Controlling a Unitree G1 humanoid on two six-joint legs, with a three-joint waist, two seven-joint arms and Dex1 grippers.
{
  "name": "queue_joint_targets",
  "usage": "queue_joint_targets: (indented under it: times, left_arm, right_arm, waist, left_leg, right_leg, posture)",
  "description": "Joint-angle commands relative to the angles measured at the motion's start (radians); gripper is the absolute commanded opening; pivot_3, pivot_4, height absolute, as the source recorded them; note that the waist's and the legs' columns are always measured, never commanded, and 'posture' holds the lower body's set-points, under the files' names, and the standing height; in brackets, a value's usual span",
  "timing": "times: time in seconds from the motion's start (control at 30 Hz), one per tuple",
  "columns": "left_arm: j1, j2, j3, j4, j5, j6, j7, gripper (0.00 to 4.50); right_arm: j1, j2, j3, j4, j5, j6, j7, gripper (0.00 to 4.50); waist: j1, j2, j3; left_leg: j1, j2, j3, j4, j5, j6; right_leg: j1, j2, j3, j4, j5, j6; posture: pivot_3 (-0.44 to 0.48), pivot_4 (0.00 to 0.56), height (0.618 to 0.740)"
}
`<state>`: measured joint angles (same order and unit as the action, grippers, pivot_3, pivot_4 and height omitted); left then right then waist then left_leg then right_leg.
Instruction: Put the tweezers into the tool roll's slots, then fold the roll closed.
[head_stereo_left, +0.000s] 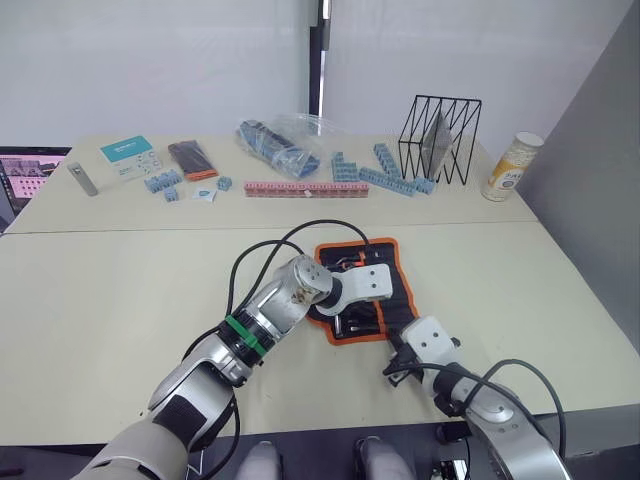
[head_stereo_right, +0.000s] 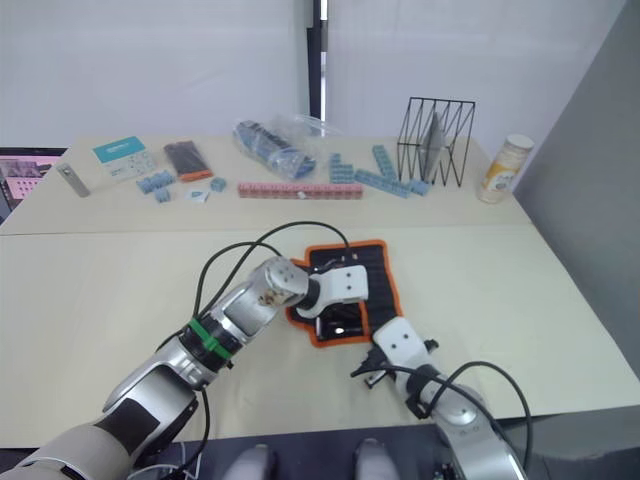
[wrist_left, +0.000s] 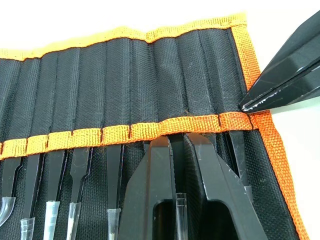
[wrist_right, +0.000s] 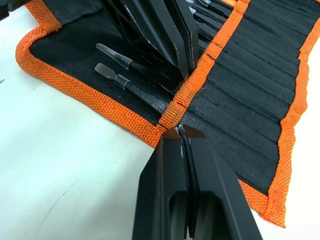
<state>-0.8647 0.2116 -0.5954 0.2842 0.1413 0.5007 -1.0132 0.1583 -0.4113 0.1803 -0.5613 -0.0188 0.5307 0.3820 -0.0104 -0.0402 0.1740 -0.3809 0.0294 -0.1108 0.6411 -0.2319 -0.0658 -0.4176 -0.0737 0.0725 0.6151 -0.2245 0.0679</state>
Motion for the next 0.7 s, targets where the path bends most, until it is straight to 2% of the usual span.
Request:
queue_joint_targets:
  times: [0.03, 0.13, 0.2, 0.23, 0.4, 0.57, 0.7]
  left_arm:
    - [-0.001, -0.009, -0.017, -0.017, 0.008, 0.000, -0.017, 0.01]
    - [-0.004, 0.024, 0.000, -0.055, 0.008, 0.020, -0.034, 0.01]
    - [-0.006, 0.055, 0.014, -0.092, 0.002, 0.036, -0.048, 0.88]
    - [-0.003, 0.074, 0.026, -0.123, -0.007, 0.056, -0.057, 1.08]
    - [0.013, 0.172, 0.086, -0.258, -0.049, 0.133, -0.095, 2.75]
    - [0.045, 0.260, 0.213, -0.378, -0.157, 0.232, -0.119, 4.45]
    - [0.138, 0.314, 0.384, -0.425, -0.264, 0.230, -0.099, 4.48]
  right_arm:
    - [0.030, -0.004, 0.027, 0.031, -0.004, 0.040, 0.007, 0.00]
    - [0.032, -0.004, 0.029, 0.033, -0.004, 0.039, 0.006, 0.00]
    - [0.029, -0.003, 0.031, 0.036, -0.004, 0.038, 0.005, 0.00]
    - [0.030, -0.003, 0.031, 0.037, -0.005, 0.037, 0.004, 0.00]
    - [0.027, -0.005, 0.033, 0.044, -0.006, 0.033, 0.004, 0.00]
    - [0.027, -0.010, 0.027, 0.039, -0.006, 0.031, 0.006, 0.00]
    - [0.026, -0.003, -0.009, 0.010, 0.012, 0.009, 0.002, 0.00]
  waist:
    - [0.000, 0.000, 0.000]
    - [-0.003, 0.000, 0.000]
    - [-0.005, 0.000, 0.000]
    - [-0.007, 0.000, 0.000]
    - [-0.011, 0.001, 0.000]
    - [-0.014, 0.001, 0.000]
    - [-0.020, 0.001, 0.000]
  left_leg:
    - [0.000, 0.000, 0.000, 0.000, 0.000, 0.000]
    - [0.000, 0.000, 0.000, 0.000, 0.000, 0.000]
    - [0.000, 0.000, 0.000, 0.000, 0.000, 0.000]
    - [0.000, 0.000, 0.000, 0.000, 0.000, 0.001]
    - [0.002, 0.001, 0.000, 0.000, -0.001, 0.002]
    - [0.004, 0.001, 0.000, 0.000, -0.001, 0.002]
    - [0.005, 0.002, 0.000, 0.000, -0.001, 0.002]
  right_leg:
    - [0.000, 0.000, 0.000, 0.000, 0.000, 0.000]
    - [0.000, 0.000, 0.000, 0.001, 0.000, 0.000]
    - [-0.001, 0.000, 0.000, 0.002, 0.001, -0.001]
    - [-0.002, 0.000, 0.000, 0.004, 0.001, -0.001]
    - [-0.004, 0.002, 0.000, 0.011, -0.001, -0.003]
    - [-0.003, 0.002, 0.000, 0.012, -0.001, -0.003]
    - [-0.002, 0.002, 0.000, 0.013, -0.001, -0.003]
  posture:
    - [0.000, 0.150, 0.737]
    - [0.000, 0.150, 0.737]
    - [0.000, 0.150, 0.737]
    - [0.000, 0.150, 0.737]
    - [0.000, 0.150, 0.737]
    - [0.000, 0.150, 0.737]
    - [0.000, 0.150, 0.737]
